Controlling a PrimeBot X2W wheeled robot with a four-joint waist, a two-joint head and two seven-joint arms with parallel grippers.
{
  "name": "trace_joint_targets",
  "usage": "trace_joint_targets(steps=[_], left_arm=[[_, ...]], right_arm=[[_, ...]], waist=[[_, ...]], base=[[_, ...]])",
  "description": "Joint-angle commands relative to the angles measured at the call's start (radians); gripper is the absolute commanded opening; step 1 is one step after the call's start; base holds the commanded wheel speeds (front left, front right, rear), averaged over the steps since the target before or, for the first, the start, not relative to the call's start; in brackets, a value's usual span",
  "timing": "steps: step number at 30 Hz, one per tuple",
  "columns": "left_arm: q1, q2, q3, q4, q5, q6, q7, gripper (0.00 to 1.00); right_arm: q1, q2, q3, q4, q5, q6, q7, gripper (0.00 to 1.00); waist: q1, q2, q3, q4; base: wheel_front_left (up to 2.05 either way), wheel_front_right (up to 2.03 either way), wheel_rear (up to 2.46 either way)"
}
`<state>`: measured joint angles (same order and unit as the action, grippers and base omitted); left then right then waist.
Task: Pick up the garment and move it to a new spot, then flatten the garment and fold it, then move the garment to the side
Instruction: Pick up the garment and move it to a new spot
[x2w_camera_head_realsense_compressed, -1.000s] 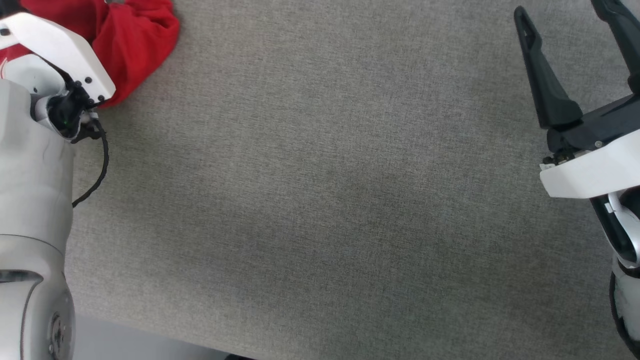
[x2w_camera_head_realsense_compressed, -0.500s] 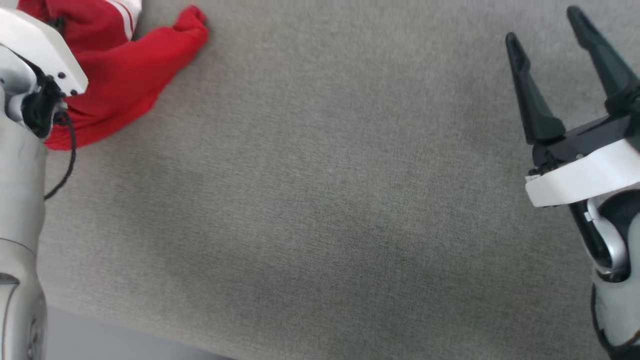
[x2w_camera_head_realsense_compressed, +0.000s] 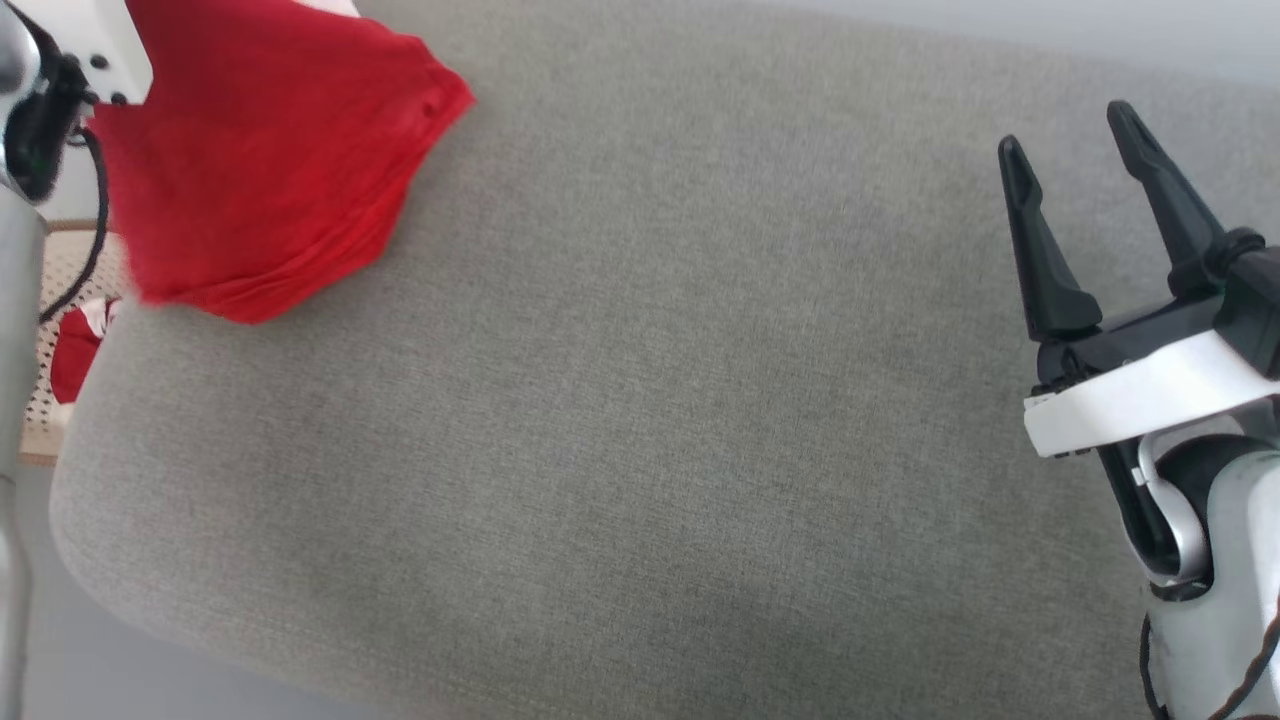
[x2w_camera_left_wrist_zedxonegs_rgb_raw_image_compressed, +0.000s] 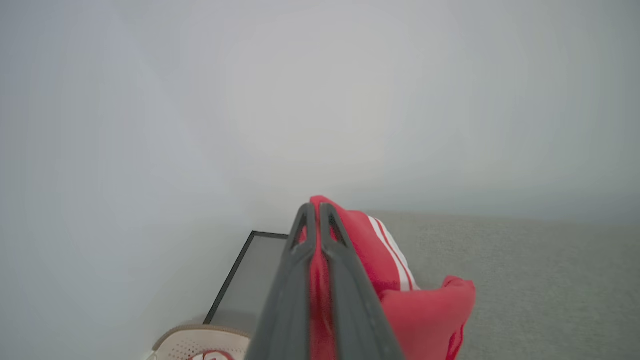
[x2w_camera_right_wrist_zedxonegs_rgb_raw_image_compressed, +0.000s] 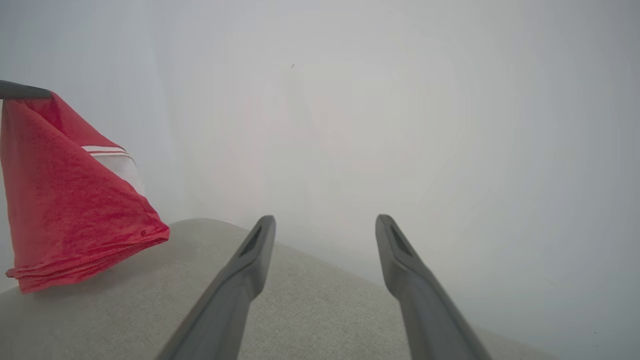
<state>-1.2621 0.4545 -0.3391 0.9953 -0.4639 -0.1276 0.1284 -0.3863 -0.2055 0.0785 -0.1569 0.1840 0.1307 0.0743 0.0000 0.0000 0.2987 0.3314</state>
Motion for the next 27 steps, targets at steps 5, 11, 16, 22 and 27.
trace_joint_targets(steps=[5, 11, 16, 22, 27], left_arm=[[0.006, 0.043, -0.058, -0.121, -0.036, -0.002, 0.043, 0.0], [0.028, 0.093, -0.106, -0.292, -0.075, -0.002, 0.117, 0.0], [0.052, 0.125, -0.127, -0.422, -0.088, -0.002, 0.197, 0.0], [0.094, 0.148, -0.146, -0.583, -0.107, 0.009, 0.295, 0.0], [0.129, 0.14, -0.171, -0.712, -0.13, 0.023, 0.381, 0.0]], right_arm=[[0.031, 0.024, -0.019, 0.009, 0.003, 0.0, -0.027, 1.0], [0.058, 0.043, -0.05, 0.009, 0.005, 0.0, -0.046, 1.0], [0.081, 0.066, -0.078, 0.016, 0.008, 0.0, -0.07, 1.0], [0.106, 0.087, -0.093, 0.025, 0.01, 0.0, -0.093, 1.0], [0.127, 0.102, -0.099, 0.036, 0.019, 0.0, -0.112, 1.0]], waist=[[0.0, 0.0, -0.055, -0.002], [0.0, 0.0, -0.09, -0.025], [0.0, 0.0, -0.116, -0.067], [0.0, 0.0, -0.133, -0.149], [0.0, 0.0, -0.142, -0.225]], base=[[0.0, 0.0, 0.0], [0.0, 0.0, 0.0], [0.0, 0.0, 0.0], [0.0, 0.0, 0.0], [0.0, 0.0, 0.0]])
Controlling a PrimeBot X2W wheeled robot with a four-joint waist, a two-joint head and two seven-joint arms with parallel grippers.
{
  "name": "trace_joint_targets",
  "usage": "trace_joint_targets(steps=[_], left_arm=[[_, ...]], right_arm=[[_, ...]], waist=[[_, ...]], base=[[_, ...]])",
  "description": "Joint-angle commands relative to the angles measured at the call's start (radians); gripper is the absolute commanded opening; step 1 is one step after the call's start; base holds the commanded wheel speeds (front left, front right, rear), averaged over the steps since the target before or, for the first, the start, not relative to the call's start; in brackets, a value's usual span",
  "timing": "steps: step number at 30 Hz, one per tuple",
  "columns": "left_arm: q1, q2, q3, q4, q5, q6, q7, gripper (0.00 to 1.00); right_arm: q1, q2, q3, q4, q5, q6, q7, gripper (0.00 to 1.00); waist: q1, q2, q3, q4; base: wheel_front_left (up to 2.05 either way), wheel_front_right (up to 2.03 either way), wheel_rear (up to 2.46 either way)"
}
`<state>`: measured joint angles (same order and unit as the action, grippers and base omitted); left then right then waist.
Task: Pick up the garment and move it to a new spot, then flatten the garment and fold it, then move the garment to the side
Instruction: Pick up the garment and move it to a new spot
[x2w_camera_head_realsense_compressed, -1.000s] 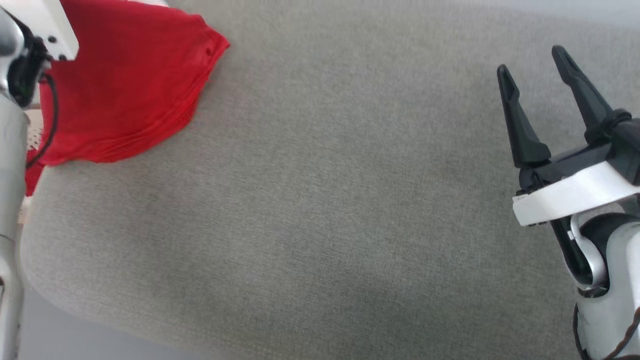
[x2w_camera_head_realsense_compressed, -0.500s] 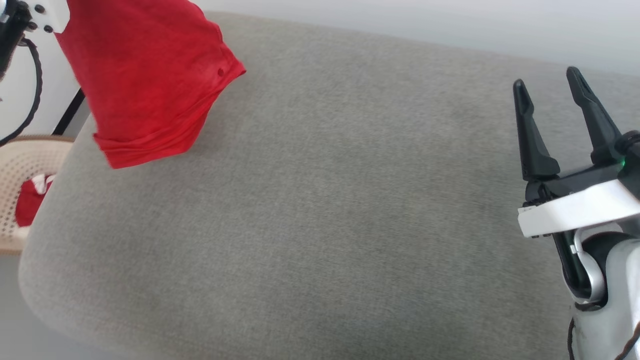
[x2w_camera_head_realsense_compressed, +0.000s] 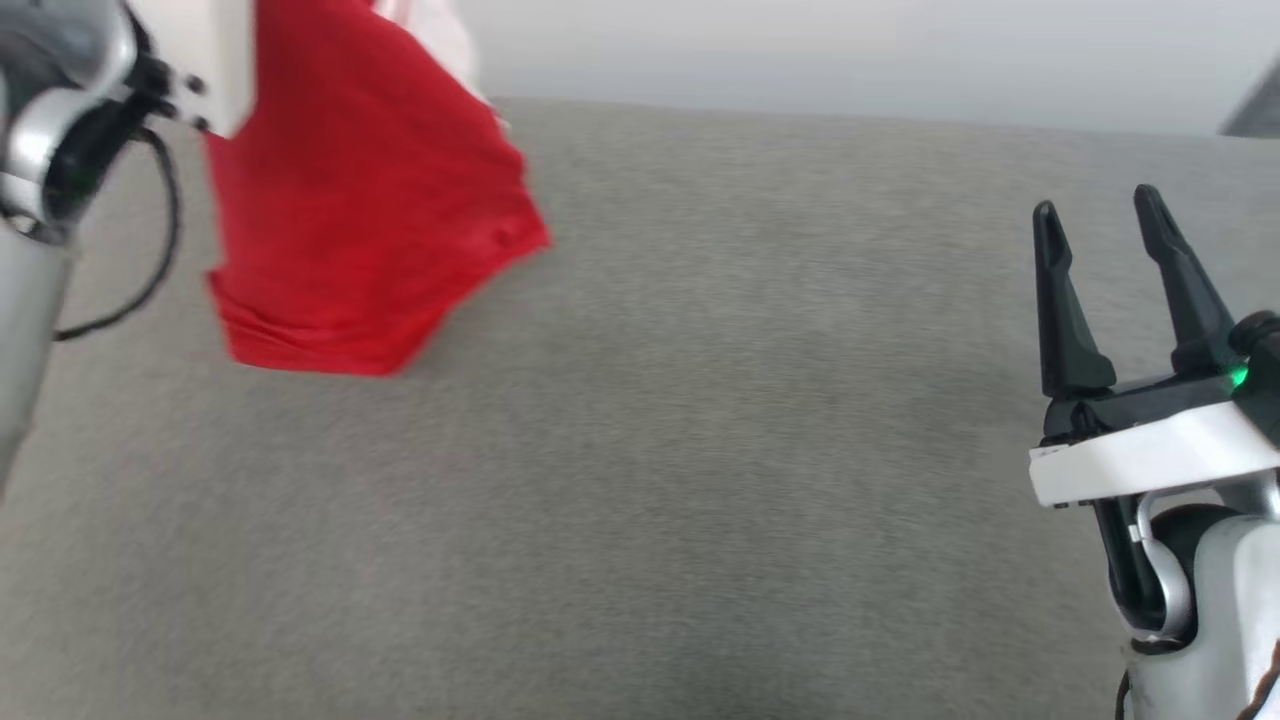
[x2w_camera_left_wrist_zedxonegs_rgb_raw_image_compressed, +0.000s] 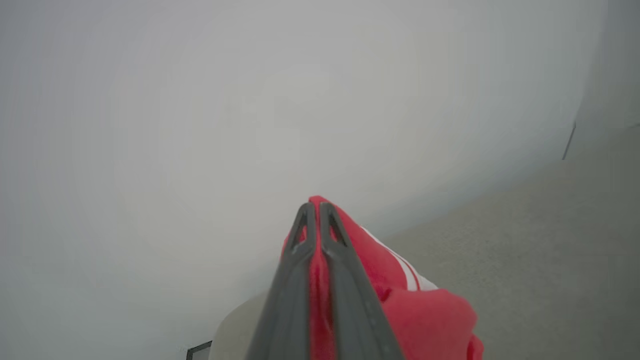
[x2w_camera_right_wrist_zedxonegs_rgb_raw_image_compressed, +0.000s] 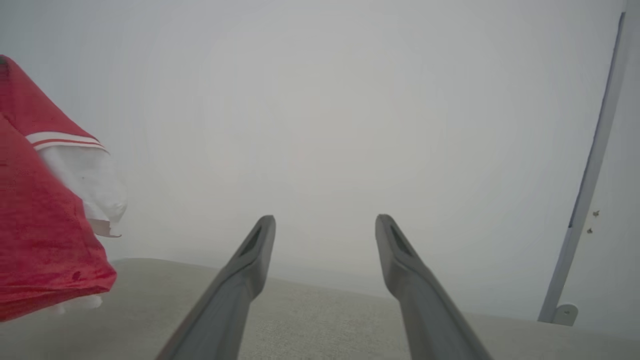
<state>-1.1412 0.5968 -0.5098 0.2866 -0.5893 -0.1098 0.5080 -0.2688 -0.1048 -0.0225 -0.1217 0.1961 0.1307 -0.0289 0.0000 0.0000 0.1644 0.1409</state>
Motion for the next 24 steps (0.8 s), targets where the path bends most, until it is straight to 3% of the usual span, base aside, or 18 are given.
trace_joint_targets(steps=[1, 13, 24], left_arm=[[0.017, -0.004, -0.008, -0.029, -0.005, 0.01, 0.019, 0.0], [0.184, -0.054, -0.133, -0.239, -0.069, 0.052, 0.213, 0.0], [0.376, -0.057, -0.219, -0.138, -0.109, 0.075, 0.263, 0.0]], right_arm=[[0.013, 0.004, 0.002, 0.003, 0.008, 0.0, -0.011, 1.0], [0.032, 0.029, 0.029, 0.04, 0.033, 0.0, -0.052, 1.0], [0.019, 0.04, 0.063, 0.09, 0.042, 0.0, -0.102, 1.0]], waist=[[0.0, 0.0, -0.009, -0.05], [0.0, 0.0, 0.007, -0.233], [0.0, 0.0, 0.049, -0.321]], base=[[0.0, 0.0, 0.0], [0.0, 0.0, 0.0], [0.0, 0.0, 0.0]])
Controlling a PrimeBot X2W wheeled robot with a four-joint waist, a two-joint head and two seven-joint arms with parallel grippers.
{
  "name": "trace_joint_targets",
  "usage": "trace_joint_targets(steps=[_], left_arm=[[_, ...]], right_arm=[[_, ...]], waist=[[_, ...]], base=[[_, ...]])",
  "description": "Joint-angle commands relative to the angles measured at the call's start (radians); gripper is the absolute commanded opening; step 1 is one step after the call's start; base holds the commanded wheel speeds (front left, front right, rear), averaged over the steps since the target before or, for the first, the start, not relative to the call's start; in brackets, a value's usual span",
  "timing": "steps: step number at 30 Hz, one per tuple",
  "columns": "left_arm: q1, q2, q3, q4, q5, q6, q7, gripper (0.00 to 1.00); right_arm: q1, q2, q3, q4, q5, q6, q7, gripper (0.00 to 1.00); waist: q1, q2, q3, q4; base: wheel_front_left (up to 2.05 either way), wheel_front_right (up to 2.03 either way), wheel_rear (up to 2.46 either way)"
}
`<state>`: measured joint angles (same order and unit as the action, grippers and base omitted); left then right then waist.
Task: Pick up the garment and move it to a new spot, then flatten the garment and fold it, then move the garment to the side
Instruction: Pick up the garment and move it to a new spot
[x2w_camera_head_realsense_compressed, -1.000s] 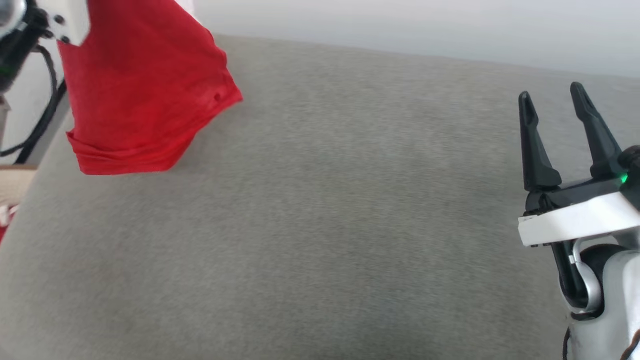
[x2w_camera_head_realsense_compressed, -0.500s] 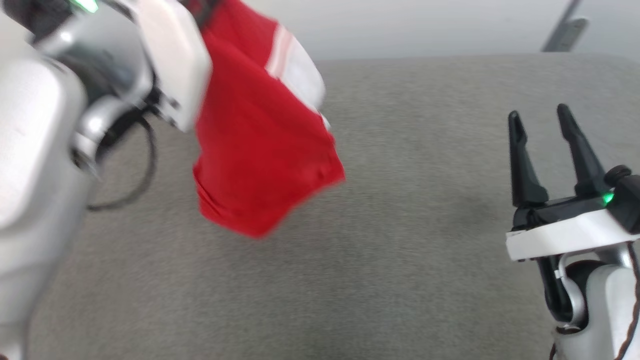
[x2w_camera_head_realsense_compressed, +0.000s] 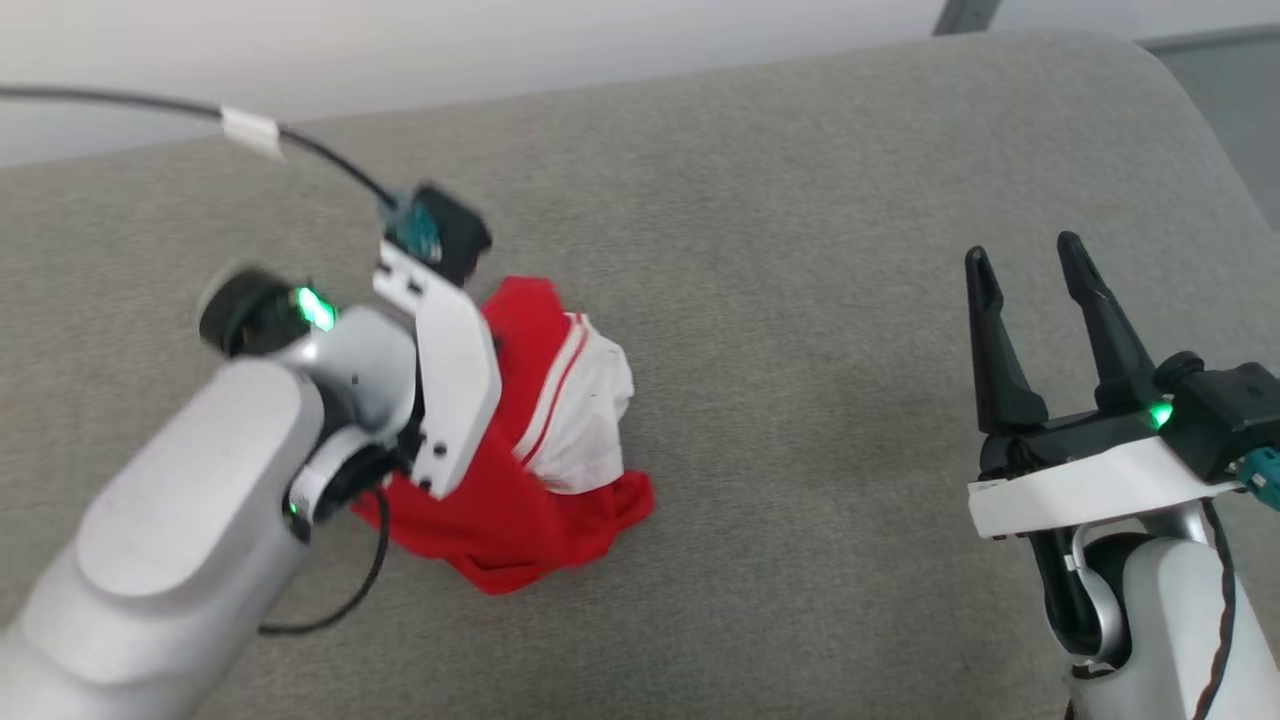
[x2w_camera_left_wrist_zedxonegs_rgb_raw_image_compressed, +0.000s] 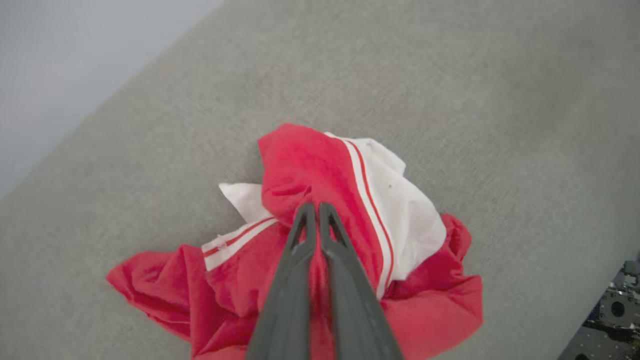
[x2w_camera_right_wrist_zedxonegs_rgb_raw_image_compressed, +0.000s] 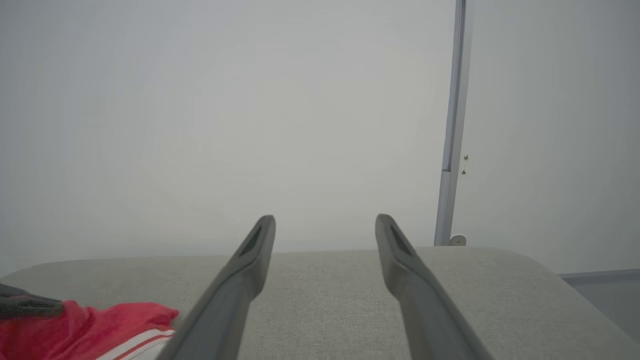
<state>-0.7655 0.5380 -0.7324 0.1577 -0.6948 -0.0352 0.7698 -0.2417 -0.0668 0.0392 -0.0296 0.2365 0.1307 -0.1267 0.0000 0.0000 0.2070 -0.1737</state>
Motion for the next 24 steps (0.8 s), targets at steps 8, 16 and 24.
trace_joint_targets(steps=[8, 16, 24], left_arm=[[0.07, -0.016, -0.039, 0.158, -0.008, -0.004, 0.002, 0.0], [0.084, -0.052, -0.072, 0.324, -0.011, -0.02, -0.019, 0.0], [0.049, -0.061, -0.04, 0.329, -0.029, -0.054, -0.119, 1.0]], right_arm=[[-0.018, 0.009, 0.012, 0.025, 0.009, 0.0, -0.029, 1.0], [-0.03, 0.012, 0.021, 0.041, 0.002, 0.0, -0.041, 1.0], [-0.01, 0.011, 0.011, 0.046, -0.001, 0.0, -0.032, 1.0]], waist=[[0.0, 0.0, 0.026, -0.049], [0.0, 0.0, 0.026, -0.061], [0.0, 0.0, -0.014, -0.027]], base=[[0.0, 0.0, 0.0], [0.0, 0.0, 0.0], [0.0, 0.0, 0.0]])
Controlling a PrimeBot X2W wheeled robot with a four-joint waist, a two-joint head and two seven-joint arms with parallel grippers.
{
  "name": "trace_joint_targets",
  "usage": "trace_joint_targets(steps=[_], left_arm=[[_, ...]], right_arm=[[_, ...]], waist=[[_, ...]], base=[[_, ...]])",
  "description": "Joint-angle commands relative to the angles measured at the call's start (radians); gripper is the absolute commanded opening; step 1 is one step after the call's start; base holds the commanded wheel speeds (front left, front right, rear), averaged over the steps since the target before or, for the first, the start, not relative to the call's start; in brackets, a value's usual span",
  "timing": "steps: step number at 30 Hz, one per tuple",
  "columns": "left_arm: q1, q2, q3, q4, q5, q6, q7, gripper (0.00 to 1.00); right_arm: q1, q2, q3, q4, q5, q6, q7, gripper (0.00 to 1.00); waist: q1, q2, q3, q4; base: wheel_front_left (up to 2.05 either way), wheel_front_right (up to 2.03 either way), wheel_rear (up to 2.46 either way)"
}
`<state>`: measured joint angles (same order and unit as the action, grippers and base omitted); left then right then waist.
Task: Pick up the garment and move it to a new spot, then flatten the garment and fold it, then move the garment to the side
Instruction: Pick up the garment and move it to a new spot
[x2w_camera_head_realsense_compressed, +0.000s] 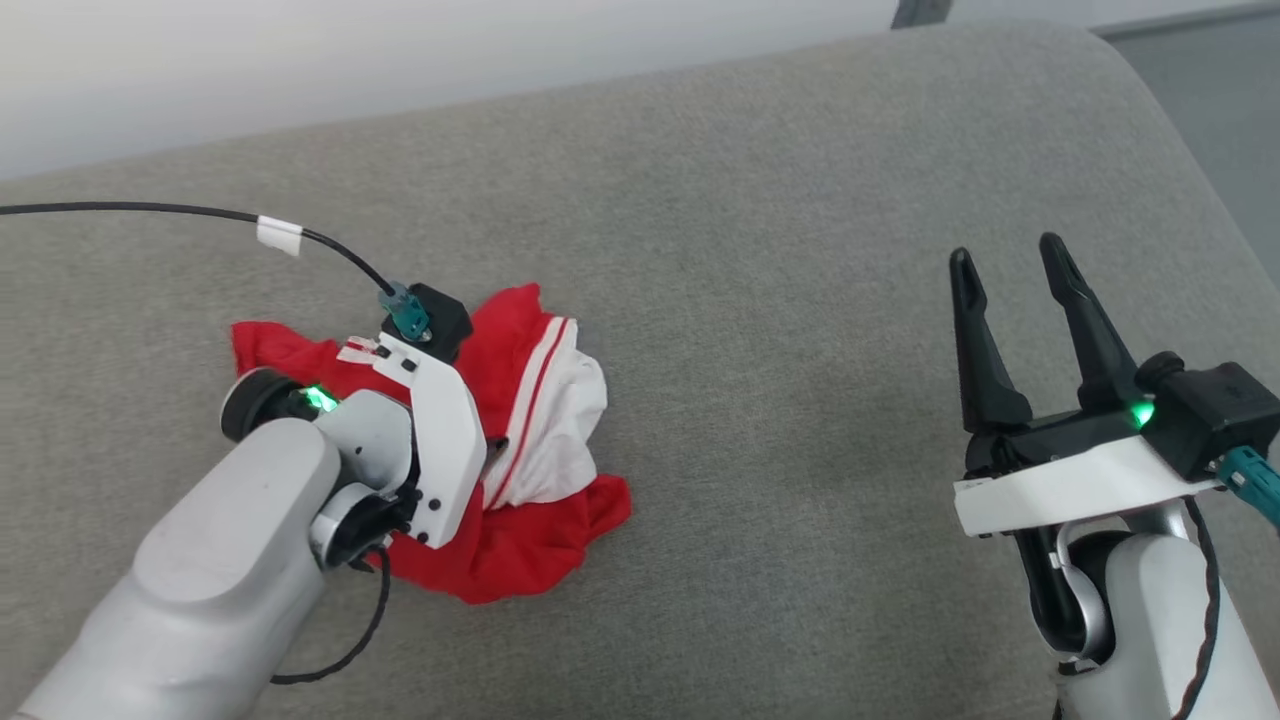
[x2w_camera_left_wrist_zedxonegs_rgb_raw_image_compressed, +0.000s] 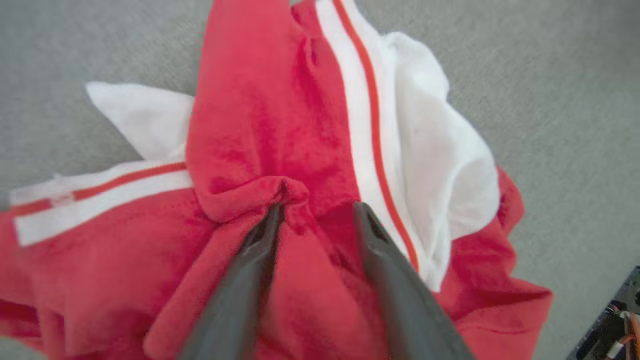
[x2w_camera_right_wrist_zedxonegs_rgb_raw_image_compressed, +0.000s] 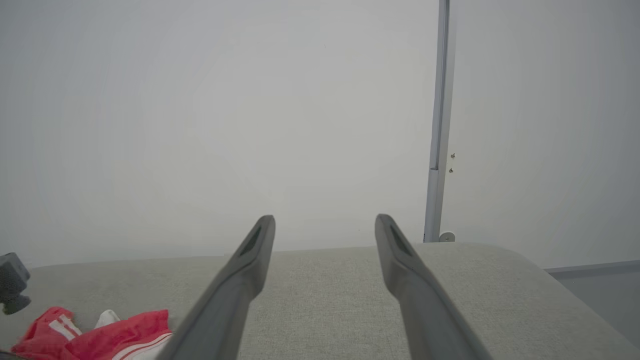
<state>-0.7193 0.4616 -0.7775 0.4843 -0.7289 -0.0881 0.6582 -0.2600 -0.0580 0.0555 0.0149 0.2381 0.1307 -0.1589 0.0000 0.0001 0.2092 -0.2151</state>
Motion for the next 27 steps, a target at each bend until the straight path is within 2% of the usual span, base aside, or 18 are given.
trace_joint_targets(steps=[1, 5, 16, 22, 27], left_arm=[[0.001, 0.018, 0.008, -0.012, 0.005, -0.005, -0.022, 1.0], [0.015, 0.032, 0.03, -0.079, -0.004, -0.008, -0.084, 1.0], [0.107, 0.08, 0.106, -0.247, -0.006, 0.039, -0.275, 1.0], [0.187, 0.103, 0.144, -0.296, 0.026, 0.068, -0.439, 1.0], [0.267, 0.106, 0.189, -0.317, 0.036, 0.11, -0.594, 1.0]], right_arm=[[0.013, 0.0, -0.007, 0.001, -0.003, 0.0, 0.004, 1.0], [0.03, -0.009, -0.017, -0.005, -0.005, 0.0, 0.013, 1.0], [0.083, -0.022, -0.037, -0.018, -0.011, 0.0, 0.033, 1.0], [0.114, -0.025, -0.05, -0.024, -0.009, 0.0, 0.042, 1.0], [0.138, -0.025, -0.073, -0.029, -0.008, 0.0, 0.044, 1.0]], waist=[[0.0, -0.0001, -0.023, 0.023], [0.0, -0.0001, -0.056, 0.059], [0.0, -0.0001, -0.138, 0.146], [0.0, -0.0001, -0.17, 0.185], [0.0, -0.0001, -0.192, 0.215]], base=[[0.0, 0.0, 0.0], [0.0, 0.0, 0.0], [0.0, 0.0, 0.0], [0.0, 0.0, 0.0], [0.0, 0.0, 0.0]])
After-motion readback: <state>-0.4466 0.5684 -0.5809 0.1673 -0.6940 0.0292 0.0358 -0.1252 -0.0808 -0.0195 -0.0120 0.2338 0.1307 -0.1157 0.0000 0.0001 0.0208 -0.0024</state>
